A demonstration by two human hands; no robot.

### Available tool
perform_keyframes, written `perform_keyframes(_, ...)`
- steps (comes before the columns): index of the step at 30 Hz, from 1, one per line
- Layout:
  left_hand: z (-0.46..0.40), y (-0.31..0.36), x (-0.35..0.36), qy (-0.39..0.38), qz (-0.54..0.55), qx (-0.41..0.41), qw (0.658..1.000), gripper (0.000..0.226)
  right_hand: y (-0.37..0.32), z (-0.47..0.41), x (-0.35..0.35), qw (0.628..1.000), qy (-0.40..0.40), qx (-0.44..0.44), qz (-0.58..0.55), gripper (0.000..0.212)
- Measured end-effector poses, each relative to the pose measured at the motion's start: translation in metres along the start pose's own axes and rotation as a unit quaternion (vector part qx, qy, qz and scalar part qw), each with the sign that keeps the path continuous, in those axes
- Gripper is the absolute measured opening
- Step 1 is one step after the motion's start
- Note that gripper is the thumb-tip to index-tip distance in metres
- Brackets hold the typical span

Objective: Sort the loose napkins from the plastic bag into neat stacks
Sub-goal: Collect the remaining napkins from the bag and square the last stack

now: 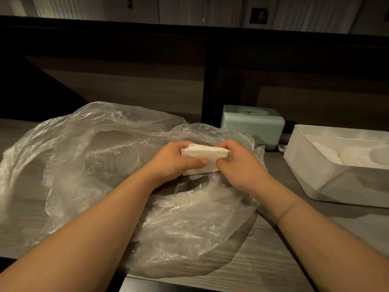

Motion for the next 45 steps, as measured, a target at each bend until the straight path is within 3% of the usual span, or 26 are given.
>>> perform_keyframes(4,-0.001,0.000,0.002,-0.020,-0.009,-0.010,1.000,0.040,0.001,-0.001,-0.001,1.000,0.014,0.018,-0.011,0.025)
perform_keyframes(8,0.001,0.002,0.007,-0.045,-0.009,0.003,0.999,0.041,-0.002,0.000,0.004,0.998,-0.029,0.018,-0.051,0.028)
perform_keyframes(13,0.002,0.002,0.002,-0.016,0.008,0.003,1.000,0.021,-0.003,0.000,0.004,0.998,-0.027,-0.012,-0.060,0.029)
perform_keyframes(19,0.003,0.002,0.000,-0.021,-0.004,0.008,1.000,0.015,0.000,0.000,0.001,1.000,-0.015,-0.021,-0.009,0.030)
perform_keyframes(23,0.003,0.002,-0.003,-0.006,0.005,0.025,1.000,0.036,0.002,0.000,0.000,1.000,-0.013,-0.015,0.002,0.037)
perform_keyframes(28,0.005,0.002,0.000,-0.013,-0.020,-0.007,1.000,0.017,0.004,-0.002,0.002,0.998,-0.015,-0.028,0.059,0.019)
perform_keyframes(33,0.007,0.017,-0.006,0.033,0.015,-0.012,0.999,0.012,-0.001,0.000,-0.004,0.994,-0.003,-0.012,-0.113,0.015)
perform_keyframes(37,0.007,0.040,-0.008,0.070,0.032,0.001,0.997,0.013,-0.011,0.003,-0.013,0.966,0.014,0.010,-0.257,0.014)
perform_keyframes(42,0.003,0.088,0.001,0.030,-0.083,-0.004,0.996,0.008,-0.021,0.011,-0.035,0.946,0.044,0.022,-0.320,0.013)
perform_keyframes(45,0.002,0.115,0.013,0.021,-0.091,0.001,0.996,0.011,-0.022,0.018,-0.054,0.927,0.034,0.039,-0.371,0.019)
Point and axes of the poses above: each hand's wrist, its own z-axis away from the middle knuckle, its own x-axis out of the palm, y = z × x, the point moved 5 cm from there along -z, towards the middle knuckle, and after that the axes turned 5 degrees about x, right-handed, at the moved point
